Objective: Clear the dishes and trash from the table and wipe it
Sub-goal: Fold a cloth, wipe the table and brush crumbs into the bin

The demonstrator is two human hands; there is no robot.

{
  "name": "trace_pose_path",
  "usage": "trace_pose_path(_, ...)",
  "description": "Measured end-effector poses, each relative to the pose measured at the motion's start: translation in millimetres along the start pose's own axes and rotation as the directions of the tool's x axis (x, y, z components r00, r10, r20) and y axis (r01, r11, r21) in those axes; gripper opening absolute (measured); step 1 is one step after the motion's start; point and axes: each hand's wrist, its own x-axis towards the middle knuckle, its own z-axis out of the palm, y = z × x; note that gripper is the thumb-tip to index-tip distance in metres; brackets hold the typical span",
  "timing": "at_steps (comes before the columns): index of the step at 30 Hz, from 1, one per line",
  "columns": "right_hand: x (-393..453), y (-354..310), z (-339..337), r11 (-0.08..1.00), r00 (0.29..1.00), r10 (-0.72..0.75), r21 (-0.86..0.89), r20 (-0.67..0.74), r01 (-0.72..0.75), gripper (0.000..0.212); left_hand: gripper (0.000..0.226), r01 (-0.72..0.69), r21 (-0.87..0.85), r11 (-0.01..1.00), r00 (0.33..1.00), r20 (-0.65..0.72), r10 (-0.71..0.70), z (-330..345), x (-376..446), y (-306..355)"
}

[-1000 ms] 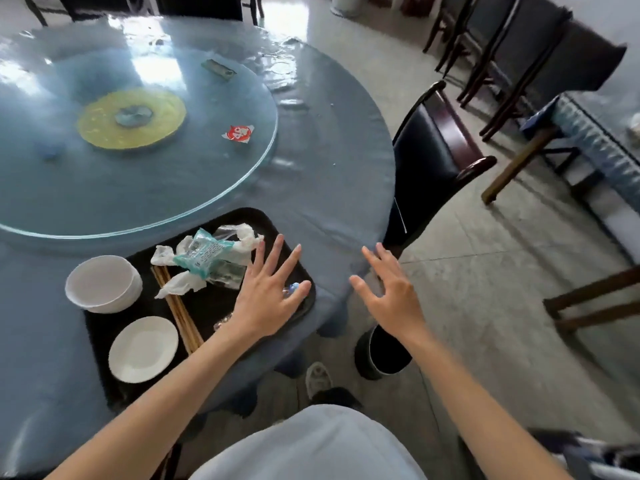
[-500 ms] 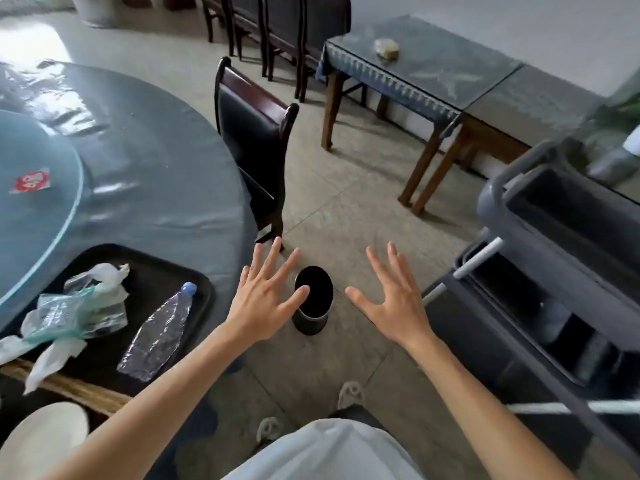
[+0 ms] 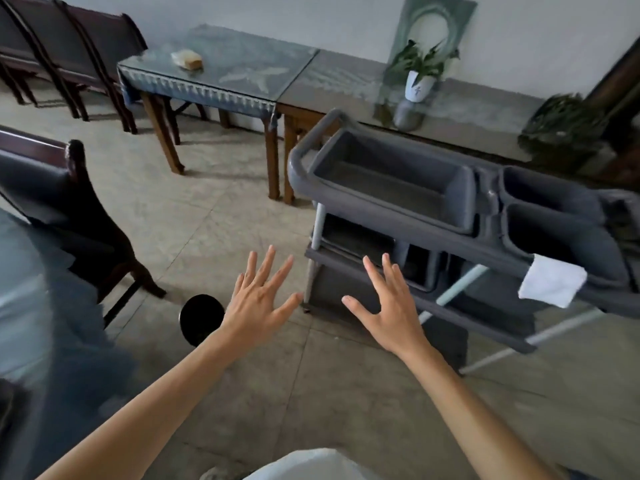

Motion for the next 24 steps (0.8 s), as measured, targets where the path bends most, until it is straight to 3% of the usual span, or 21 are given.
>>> trace_pose_path(4, -15, 69, -54, 0.997, 0.996, 0.079, 0.024, -0.042, -0.079, 0.086, 0.083, -0.078, 0.016, 0.997, 0.996, 0.052, 0.077, 43, 36, 75)
trace_pose_path(17, -36, 250, -148, 0.890, 0.881, 0.422, 0.285, -0.216, -0.356, 0.079, 0.069, -0.214, -0.275, 0.937, 0.899, 0.319, 0.299, 156, 133, 245)
trace_pose_path(21, -26, 296, -166, 0.846, 0.834, 0.502, 0.331, -0.230, -0.418, 0.078, 0.068, -0.169, -0.430, 0.887, 0.855, 0.384, 0.349, 187, 180, 288)
trace_pose_path(24, -8, 325, -187, 0.808, 0.784, 0.560, 0.386, -0.268, -0.445, 0.078, 0.063, -0.030, -0.543, 0.839, 0.834, 0.450, 0.321, 209, 219, 321)
